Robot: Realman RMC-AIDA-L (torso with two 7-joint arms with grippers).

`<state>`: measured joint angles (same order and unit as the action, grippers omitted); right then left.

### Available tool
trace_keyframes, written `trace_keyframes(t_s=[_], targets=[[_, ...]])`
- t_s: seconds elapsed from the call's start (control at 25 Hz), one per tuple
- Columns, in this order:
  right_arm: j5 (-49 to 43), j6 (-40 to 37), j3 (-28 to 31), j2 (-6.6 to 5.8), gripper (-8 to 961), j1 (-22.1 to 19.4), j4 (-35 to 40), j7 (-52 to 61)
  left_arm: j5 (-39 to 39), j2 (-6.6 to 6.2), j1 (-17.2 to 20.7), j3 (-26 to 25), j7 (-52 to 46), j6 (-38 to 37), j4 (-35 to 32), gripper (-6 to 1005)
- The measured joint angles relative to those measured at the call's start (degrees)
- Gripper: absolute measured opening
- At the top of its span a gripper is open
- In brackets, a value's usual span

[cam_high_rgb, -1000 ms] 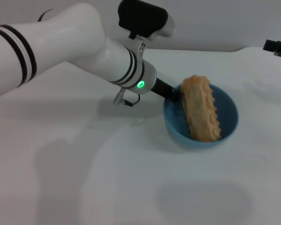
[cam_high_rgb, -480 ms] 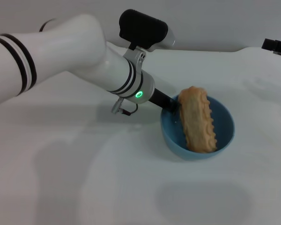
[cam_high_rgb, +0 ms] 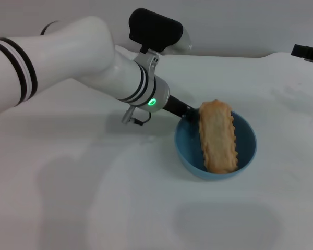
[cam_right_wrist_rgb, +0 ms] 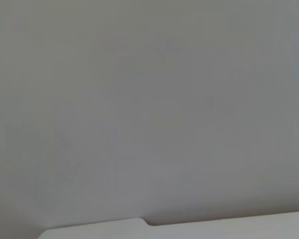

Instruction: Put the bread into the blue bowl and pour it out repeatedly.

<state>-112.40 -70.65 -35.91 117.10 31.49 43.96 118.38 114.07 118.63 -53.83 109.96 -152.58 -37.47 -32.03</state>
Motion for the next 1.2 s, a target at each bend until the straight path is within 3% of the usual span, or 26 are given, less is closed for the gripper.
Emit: trace_keyframes(t_s=[0.2, 0.48, 0.64, 0.84, 1.04, 1.2], targets=[[0.0, 0.98, 0.04, 0.35, 630, -0.28, -0.2, -1.95, 0.5, -0.43, 0.24, -1.33, 0.0, 1.44, -0.05, 142], [-0.01, 2.92, 0.06, 0.99, 630, -0.63, -0.29, -3.55, 1.44, -0.74, 0.57, -2.96, 0.29, 3.16, -0.1, 424], [0.0, 4.24, 0.03, 1.11, 630, -0.74, -0.41, -5.99, 5.55, -0.83, 1.42, -7.49, 0.2, 4.89, -0.24, 577], [1.2, 7.41, 0.03, 1.22, 630, -0.51, -2.85, -10.66, 6.68, -0.75, 4.39, -9.83, 0.61, 13.36, -1.27, 779], [9.29, 9.2, 0.04, 1.22, 630, -1.4, -5.67, -19.64, 6.66, -0.79, 5.75, -10.53, 0.42, 17.82, -1.38, 783], [18.28, 12.19, 0.07, 1.39, 630, -1.91, -11.19, -35.97, 6.2, 0.05, 10.44, -7.95, 0.18, 30.19, -3.48, 785]])
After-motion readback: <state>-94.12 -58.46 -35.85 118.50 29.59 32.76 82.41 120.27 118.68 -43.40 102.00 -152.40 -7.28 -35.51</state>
